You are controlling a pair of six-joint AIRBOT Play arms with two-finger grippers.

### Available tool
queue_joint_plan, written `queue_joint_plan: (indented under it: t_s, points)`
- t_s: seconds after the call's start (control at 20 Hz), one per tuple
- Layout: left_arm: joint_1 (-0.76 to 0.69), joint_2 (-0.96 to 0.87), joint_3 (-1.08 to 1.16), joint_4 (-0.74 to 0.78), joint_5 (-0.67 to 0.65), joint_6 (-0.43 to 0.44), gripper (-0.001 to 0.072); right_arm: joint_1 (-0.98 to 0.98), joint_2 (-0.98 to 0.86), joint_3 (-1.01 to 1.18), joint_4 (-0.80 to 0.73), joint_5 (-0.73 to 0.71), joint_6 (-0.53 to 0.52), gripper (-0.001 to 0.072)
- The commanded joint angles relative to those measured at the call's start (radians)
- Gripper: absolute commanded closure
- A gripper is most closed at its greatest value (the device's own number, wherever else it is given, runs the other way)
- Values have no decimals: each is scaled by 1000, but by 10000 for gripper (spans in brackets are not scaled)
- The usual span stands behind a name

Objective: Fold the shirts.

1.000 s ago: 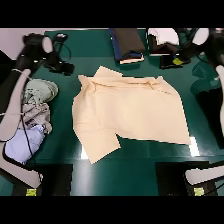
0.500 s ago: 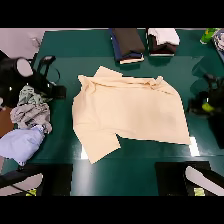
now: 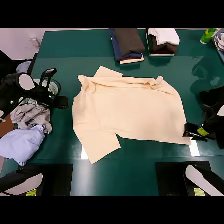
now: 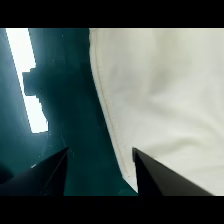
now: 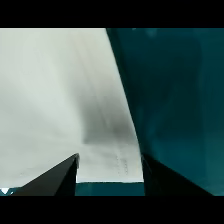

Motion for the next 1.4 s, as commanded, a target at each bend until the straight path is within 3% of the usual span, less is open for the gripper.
queue_joint_plan:
  t_s: [0.0,0.15,0.2,0.25,0.3,0.35,0.4,0.5,0.55,0.6,0.75,0.9,1.15,1.2,1.35]
  points:
    - [1,3,-7,-3,1,0,229,-5,-9,-36,-7,-22,0,240]
    - [1,3,-7,-3,-9,0,229,3,-60,-36,12,-21,0,247]
    - [1,3,-7,-3,-14,0,229,17,-76,-36,17,-24,0,302]
    - [1,3,-7,-3,-22,0,229,35,-83,-36,14,-24,0,412]
    - [1,3,-8,-2,-34,0,229,57,-77,-35,14,-27,0,576]
    - [1,3,-8,-2,-50,0,229,75,-61,-36,14,-37,-2,661]
    - [1,2,-8,-2,-66,0,228,91,-35,-36,15,-53,-1,689]
    - [1,0,-12,-3,-88,0,214,112,12,-36,16,-58,-1,689]
    - [1,0,-28,-10,-85,0,145,115,29,-36,16,-58,-1,690]
    - [1,0,-52,-18,-76,0,139,115,42,-36,16,-58,-1,690]
    - [1,0,-177,-60,-16,0,139,115,53,-36,18,-58,-1,689]
    - [0,0,-313,-195,74,11,139,115,53,-36,19,-58,-1,689]
    - [0,0,-366,-276,136,53,142,115,53,-36,19,-58,-1,690]
    - [0,0,-366,-276,138,56,245,115,53,-36,19,-58,-1,690]
    - [0,1,-366,-292,140,80,441,115,53,-35,19,-61,-1,689]
